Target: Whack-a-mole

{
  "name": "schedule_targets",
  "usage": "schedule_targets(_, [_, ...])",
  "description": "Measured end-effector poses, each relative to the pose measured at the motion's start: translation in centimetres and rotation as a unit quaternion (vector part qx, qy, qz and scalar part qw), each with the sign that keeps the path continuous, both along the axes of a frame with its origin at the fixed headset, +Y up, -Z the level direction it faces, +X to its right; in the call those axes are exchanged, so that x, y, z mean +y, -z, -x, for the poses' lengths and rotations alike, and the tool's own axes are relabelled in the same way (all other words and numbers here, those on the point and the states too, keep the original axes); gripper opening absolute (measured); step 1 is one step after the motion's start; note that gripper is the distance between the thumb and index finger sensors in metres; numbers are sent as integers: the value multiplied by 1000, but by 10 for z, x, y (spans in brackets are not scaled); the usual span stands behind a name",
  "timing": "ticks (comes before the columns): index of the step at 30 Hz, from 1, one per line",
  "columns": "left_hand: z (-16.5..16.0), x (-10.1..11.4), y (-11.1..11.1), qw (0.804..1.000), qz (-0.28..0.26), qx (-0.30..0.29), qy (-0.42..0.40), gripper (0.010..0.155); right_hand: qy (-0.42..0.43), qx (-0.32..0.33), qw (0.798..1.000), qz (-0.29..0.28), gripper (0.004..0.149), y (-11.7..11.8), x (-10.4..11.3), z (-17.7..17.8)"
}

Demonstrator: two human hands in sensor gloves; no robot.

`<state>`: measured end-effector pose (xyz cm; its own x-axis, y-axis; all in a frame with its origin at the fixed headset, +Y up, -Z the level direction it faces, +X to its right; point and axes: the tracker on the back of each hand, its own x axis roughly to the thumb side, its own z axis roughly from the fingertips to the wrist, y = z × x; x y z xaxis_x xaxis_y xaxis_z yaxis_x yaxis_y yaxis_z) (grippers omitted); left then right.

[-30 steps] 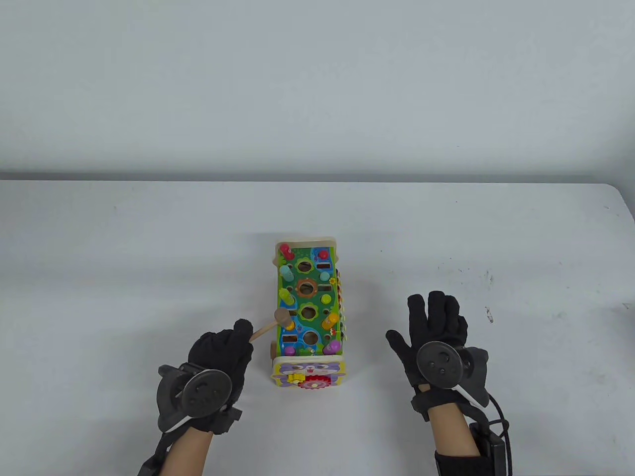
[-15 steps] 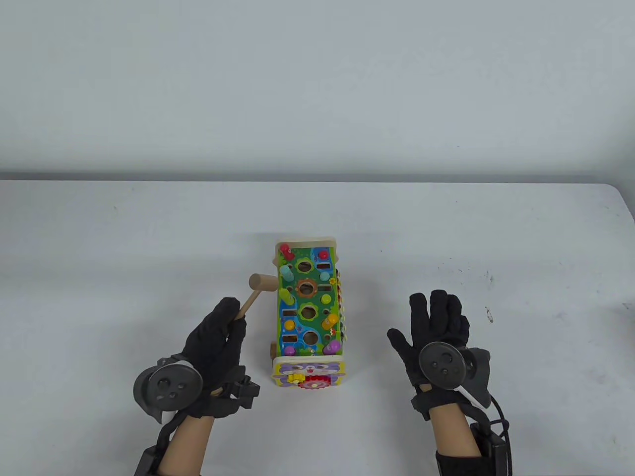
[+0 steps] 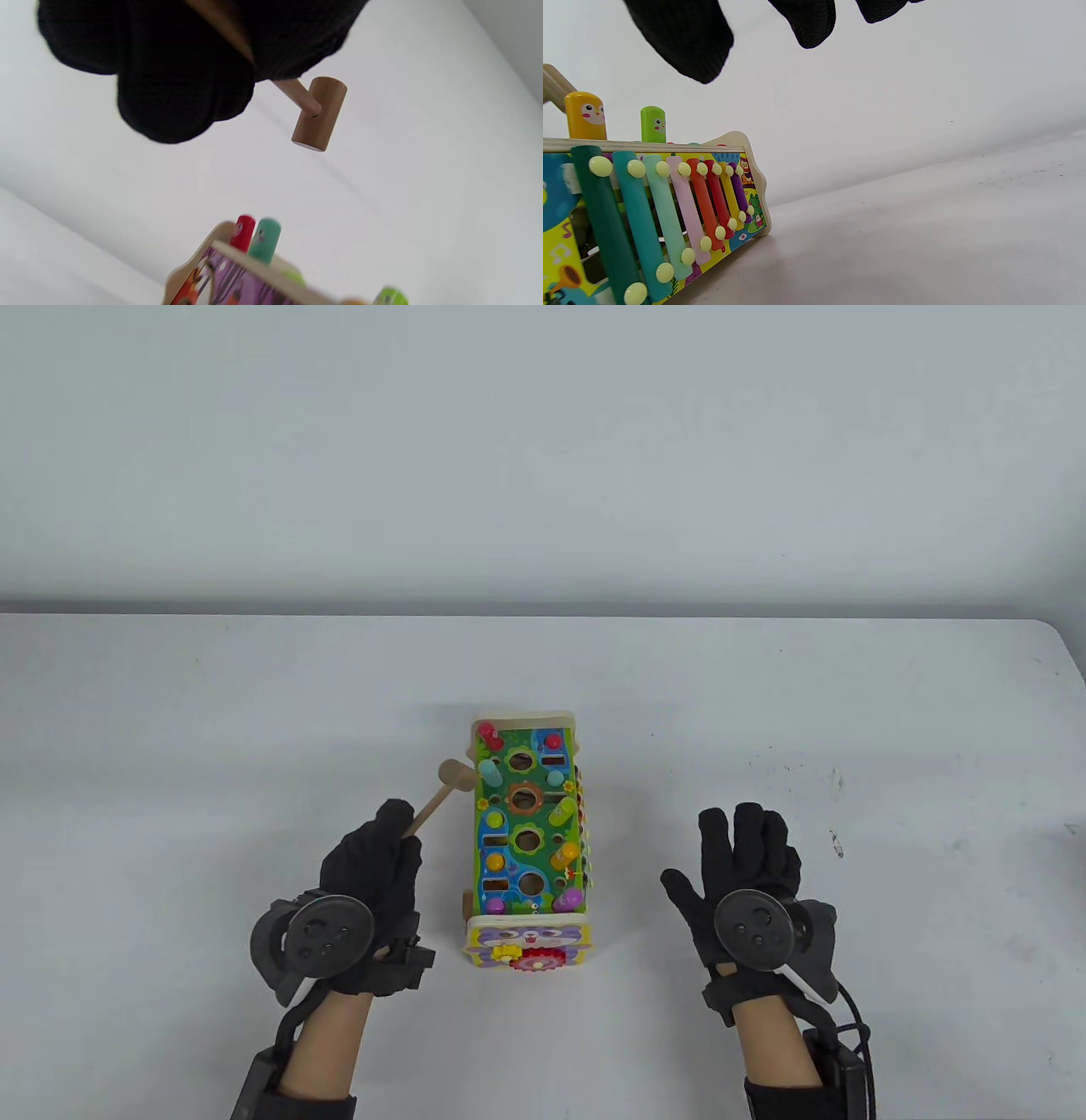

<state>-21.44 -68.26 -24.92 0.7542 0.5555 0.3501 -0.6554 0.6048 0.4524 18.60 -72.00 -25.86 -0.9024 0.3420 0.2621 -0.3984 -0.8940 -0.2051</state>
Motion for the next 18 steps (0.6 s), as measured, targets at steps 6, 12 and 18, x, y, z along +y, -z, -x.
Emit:
schedule_targets(6, [8,11,11,996,-13,-15,-89,52,3,2,1000,-4,75,0,0,0])
schedule_targets(12, [-12,0,35,999,32,-16,13,52,-1,3,1000,-3,75,0,0,1])
schedule_targets(18, [-33,-14,47,973,95,-10,208,51,-1,4,1000,6,75,0,0,1])
